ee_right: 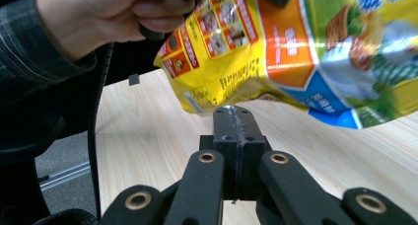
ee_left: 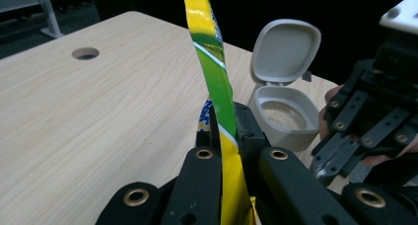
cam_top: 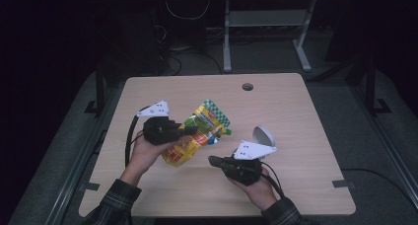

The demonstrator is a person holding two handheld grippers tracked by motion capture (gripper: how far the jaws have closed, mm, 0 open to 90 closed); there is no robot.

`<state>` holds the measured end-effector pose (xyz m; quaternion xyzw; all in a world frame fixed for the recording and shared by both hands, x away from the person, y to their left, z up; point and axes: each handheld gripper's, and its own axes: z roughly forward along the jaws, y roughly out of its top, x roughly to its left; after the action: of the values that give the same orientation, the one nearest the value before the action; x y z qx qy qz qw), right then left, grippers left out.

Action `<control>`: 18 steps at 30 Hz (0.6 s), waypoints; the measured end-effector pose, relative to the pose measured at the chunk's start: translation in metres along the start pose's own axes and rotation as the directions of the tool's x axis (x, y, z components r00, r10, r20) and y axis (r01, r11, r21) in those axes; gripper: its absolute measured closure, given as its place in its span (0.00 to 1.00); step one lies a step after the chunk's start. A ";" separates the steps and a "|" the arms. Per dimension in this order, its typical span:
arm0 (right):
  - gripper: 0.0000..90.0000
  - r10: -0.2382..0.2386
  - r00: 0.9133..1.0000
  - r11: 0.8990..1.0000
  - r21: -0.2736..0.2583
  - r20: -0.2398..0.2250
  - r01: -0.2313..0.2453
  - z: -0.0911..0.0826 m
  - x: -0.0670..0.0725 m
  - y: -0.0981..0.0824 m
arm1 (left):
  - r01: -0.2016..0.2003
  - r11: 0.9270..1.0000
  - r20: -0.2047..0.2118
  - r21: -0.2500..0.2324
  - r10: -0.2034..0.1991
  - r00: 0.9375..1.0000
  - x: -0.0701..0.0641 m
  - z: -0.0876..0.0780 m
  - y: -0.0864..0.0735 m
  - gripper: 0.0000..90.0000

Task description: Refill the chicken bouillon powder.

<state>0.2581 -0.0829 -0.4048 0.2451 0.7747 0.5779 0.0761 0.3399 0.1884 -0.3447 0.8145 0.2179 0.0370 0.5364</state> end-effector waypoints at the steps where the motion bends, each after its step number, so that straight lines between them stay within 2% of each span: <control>1: 1.00 0.001 1.000 1.000 0.001 0.000 -0.001 0.000 0.000 0.000 | 0.003 1.000 -0.002 0.003 -0.003 1.000 0.002 0.002 -0.002 0.99; 5: 1.00 -0.004 1.000 1.000 0.001 -0.001 0.004 0.000 0.000 0.000 | 0.006 1.000 -0.011 0.005 -0.006 1.000 0.007 0.009 -0.011 0.99; 6: 1.00 -0.004 1.000 1.000 0.003 -0.001 0.004 0.000 0.000 0.000 | -0.008 1.000 -0.010 0.006 0.008 1.000 0.009 0.010 -0.012 0.99; 18: 1.00 -0.008 1.000 1.000 0.008 -0.001 0.008 0.000 0.000 -0.001 | -0.002 1.000 -0.019 -0.008 0.002 1.000 0.020 0.025 -0.026 0.98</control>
<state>0.2575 -0.0829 -0.4052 0.2419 0.7782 0.5744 0.0773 0.3571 0.1831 -0.3818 0.8122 0.2217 0.0461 0.5376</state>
